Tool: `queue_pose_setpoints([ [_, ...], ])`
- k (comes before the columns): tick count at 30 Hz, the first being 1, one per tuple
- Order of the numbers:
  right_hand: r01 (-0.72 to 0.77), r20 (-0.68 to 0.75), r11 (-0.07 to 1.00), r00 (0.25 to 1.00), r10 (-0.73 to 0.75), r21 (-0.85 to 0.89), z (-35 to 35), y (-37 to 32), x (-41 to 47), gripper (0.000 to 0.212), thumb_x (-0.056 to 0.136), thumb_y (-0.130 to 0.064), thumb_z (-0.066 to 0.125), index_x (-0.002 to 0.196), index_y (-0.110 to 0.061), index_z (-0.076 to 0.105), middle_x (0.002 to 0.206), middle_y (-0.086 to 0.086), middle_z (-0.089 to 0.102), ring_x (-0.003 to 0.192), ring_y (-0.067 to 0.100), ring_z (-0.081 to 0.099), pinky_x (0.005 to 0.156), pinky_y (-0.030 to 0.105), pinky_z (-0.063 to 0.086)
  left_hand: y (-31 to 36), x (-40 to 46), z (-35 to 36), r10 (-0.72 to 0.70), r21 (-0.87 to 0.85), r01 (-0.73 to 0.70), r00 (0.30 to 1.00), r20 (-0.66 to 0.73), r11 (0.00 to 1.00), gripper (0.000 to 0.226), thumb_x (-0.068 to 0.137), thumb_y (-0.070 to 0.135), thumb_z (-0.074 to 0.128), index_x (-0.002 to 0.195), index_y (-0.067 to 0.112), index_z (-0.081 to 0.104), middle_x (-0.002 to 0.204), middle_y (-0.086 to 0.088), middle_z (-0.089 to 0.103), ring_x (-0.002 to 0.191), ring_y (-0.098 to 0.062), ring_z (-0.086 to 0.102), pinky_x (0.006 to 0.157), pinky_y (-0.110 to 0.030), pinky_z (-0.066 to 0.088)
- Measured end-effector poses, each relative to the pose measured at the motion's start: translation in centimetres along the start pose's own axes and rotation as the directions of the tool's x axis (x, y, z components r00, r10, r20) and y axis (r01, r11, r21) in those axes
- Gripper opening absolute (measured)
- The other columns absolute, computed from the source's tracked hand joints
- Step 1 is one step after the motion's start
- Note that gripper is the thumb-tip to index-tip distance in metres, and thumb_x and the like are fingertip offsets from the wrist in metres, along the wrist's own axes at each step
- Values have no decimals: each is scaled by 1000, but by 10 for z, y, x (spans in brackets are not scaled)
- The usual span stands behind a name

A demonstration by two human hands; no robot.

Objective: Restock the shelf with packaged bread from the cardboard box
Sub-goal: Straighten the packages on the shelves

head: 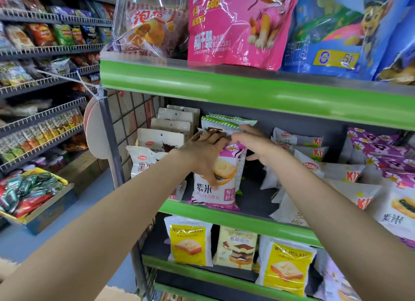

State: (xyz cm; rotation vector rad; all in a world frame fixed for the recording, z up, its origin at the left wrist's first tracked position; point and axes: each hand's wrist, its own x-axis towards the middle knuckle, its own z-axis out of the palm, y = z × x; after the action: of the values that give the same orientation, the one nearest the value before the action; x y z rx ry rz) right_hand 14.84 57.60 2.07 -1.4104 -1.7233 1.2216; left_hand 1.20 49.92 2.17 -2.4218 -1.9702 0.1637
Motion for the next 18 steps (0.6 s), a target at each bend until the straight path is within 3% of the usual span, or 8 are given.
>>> queue_pose_setpoints([
  [4, -58, 109, 990, 993, 45, 125, -2, 5, -2, 68, 80, -3, 57, 141, -23, 37, 144, -1, 34, 120, 17, 40, 88, 38, 45, 0, 4, 1, -33, 28, 35, 998, -57, 999, 128, 55, 54, 83, 150, 20, 5, 156, 0, 13, 146, -21, 10, 116, -41, 16],
  [7, 9, 179, 997, 984, 5, -79, 0, 11, -3, 87, 76, -2, 66, 148, -24, 24, 150, 2, 27, 129, 21, 40, 95, 35, 45, -1, 4, 2, -54, 33, 56, 997, -58, 998, 129, 54, 54, 83, 151, 18, 4, 157, 0, 13, 146, -20, 11, 116, -41, 16],
  [10, 91, 96, 942, 993, -63, -323, 4, 7, -9, 88, 72, -11, 72, 147, -24, 27, 148, 11, 21, 129, 24, 42, 96, 30, 47, 2, 1, 2, -57, 90, 65, 995, -84, 994, 131, 55, 57, 81, 151, 17, 2, 157, -1, 14, 146, -21, 13, 117, -40, 13],
  [13, 114, 59, 911, 993, -98, -395, 5, 2, -15, 86, 74, -13, 71, 147, -23, 27, 141, 14, 25, 125, 24, 43, 88, 22, 43, 6, -1, 2, -90, 107, 103, 989, -119, 989, 130, 56, 57, 80, 151, 17, 1, 157, 1, 14, 146, -20, 14, 117, -41, 14],
  [18, 74, 34, 886, 997, -66, -458, 1, -2, -26, 91, 77, -14, 69, 151, -20, 15, 151, 12, 16, 138, 25, 28, 93, 23, 38, 14, -1, 3, -130, 63, 137, 986, -106, 989, 130, 58, 55, 80, 151, 20, -3, 160, 2, 2, 148, -20, 6, 117, -47, 10],
])
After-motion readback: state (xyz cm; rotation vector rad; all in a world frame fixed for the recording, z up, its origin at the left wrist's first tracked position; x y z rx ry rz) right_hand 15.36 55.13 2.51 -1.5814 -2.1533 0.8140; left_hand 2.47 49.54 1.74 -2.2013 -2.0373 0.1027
